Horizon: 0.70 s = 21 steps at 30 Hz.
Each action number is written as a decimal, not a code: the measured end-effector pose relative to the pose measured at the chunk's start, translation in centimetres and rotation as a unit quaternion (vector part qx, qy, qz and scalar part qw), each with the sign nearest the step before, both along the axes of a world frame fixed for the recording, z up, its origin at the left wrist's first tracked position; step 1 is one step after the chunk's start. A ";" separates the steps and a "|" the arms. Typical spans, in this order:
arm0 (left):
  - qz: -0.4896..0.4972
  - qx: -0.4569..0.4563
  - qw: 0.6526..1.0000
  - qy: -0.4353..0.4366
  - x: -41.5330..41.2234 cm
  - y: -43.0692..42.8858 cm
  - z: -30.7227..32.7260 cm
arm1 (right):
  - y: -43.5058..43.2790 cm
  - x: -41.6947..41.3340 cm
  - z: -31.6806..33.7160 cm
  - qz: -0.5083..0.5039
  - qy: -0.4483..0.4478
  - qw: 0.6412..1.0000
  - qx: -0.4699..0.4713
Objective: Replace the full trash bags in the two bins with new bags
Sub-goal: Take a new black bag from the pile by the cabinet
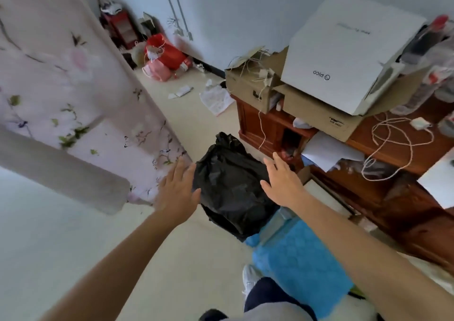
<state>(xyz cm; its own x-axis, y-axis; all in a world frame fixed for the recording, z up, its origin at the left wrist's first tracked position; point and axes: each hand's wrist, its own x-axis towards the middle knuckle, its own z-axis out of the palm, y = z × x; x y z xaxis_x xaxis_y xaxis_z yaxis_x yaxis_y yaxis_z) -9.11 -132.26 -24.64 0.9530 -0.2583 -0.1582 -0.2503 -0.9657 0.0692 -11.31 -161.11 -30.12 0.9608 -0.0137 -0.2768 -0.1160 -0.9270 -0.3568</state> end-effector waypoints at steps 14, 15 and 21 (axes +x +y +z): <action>-0.271 0.047 0.954 0.118 22.8 -3.8 -16.5 | 2.5 7.5 -13.2 -0.235 0.177 0.955 0.036; -0.300 0.057 0.945 0.120 23.9 -4.5 -18.6 | 3.2 7.6 -14.6 -0.253 0.189 0.948 0.034; -0.357 0.180 0.887 0.233 25.4 -5.7 -27.6 | 8.7 6.9 -21.1 -0.255 0.289 0.923 0.001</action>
